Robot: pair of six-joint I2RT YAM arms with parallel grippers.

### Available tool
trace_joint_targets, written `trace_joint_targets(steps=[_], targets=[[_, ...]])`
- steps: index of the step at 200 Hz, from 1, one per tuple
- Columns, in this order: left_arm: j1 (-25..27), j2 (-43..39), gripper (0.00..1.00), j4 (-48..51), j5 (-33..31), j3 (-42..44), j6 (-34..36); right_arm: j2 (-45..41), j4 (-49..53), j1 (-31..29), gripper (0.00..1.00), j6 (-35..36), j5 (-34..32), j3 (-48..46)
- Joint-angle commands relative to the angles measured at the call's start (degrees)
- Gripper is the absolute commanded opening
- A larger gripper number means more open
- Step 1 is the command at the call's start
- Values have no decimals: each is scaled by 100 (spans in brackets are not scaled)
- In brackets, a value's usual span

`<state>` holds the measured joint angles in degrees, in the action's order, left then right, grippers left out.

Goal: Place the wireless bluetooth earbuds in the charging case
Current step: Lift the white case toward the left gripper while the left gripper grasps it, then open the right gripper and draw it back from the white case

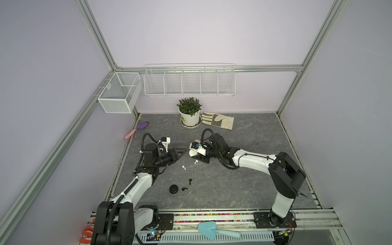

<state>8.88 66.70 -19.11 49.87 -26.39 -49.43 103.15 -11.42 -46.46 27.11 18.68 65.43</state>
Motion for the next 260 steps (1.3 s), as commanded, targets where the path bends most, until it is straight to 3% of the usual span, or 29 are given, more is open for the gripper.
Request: trace_joint_targets(steps=[1,63,119,158,260], targets=[[137,147,44,-1430,557,138,-750,-319,-6,58,37,258,242,-53],[272,326,44,-1188,678,10,-368,-501,137,66,37,285,303,68],[307,582,44,-1522,645,20,-414,-639,176,23,37,250,382,75],[375,737,43,-2174,647,-22,-821,-643,213,-32,37,246,391,84],[429,881,28,-2574,621,38,-1041,-678,168,-58,38,217,347,85]])
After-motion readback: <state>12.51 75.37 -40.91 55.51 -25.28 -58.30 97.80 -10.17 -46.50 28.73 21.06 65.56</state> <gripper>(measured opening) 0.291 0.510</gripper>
